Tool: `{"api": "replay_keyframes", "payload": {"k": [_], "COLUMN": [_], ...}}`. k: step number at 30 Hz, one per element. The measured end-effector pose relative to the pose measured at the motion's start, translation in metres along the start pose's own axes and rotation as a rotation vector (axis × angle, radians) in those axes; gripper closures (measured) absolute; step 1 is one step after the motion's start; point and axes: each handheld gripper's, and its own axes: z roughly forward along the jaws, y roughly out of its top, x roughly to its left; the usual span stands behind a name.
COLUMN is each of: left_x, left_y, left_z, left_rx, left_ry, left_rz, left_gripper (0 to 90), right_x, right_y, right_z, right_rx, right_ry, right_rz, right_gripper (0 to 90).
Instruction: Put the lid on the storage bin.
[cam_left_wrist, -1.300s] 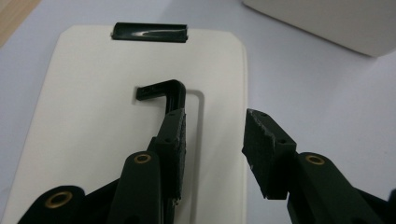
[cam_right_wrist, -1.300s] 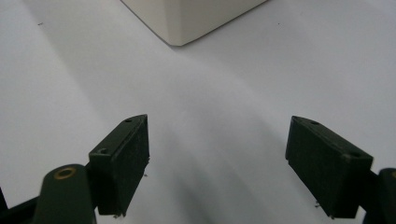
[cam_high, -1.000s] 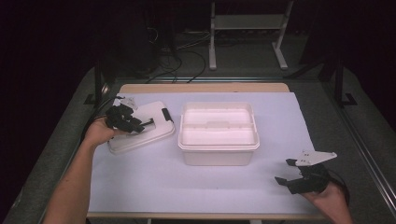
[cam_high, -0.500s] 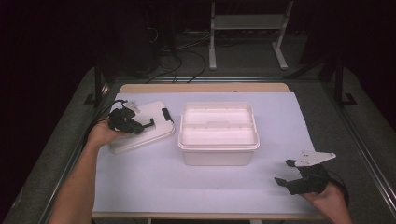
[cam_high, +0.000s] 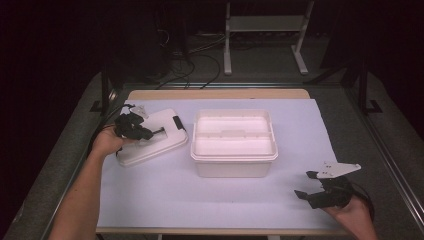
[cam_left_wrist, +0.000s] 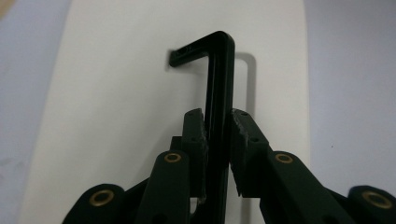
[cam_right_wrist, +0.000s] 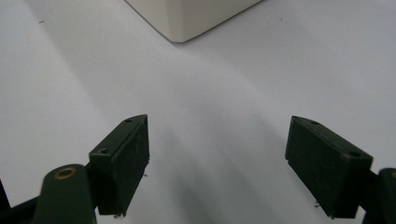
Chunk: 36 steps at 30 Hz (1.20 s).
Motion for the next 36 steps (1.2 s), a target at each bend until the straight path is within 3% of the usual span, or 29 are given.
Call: {"api": "replay_keyframes", "payload": {"k": [7, 9, 17, 28, 36], "left_x": [0.002, 0.003, -0.002, -0.012, -0.019], "left_y": [0.002, 0.002, 0.001, -0.002, -0.008], "left_z": [-0.011, -0.014, -0.022, -0.056, -0.077], "left_rx": [0.002, 0.01, 0.026, 0.023, 0.027], "left_ry": [0.027, 0.01, -0.01, -0.009, -0.027], "left_rz": [-0.002, -0.009, 0.023, 0.071, 0.078], "left_gripper": [83.4, 84.6, 84.9, 84.9, 84.8], "right_x": [0.0, 0.0, 0.0, 0.001, 0.001], "right_y": [-0.001, -0.002, -0.002, 0.001, 0.004], "right_z": [-0.001, -0.001, 0.0, 0.003, 0.009], "right_rx": [0.001, 0.0, 0.003, 0.009, 0.017], "right_ry": [-0.001, -0.002, -0.001, 0.005, 0.013], "right_rz": [0.004, 0.008, 0.008, -0.003, -0.008], "right_gripper": [21.3, 21.3, 21.3, 21.3, 21.3]}}
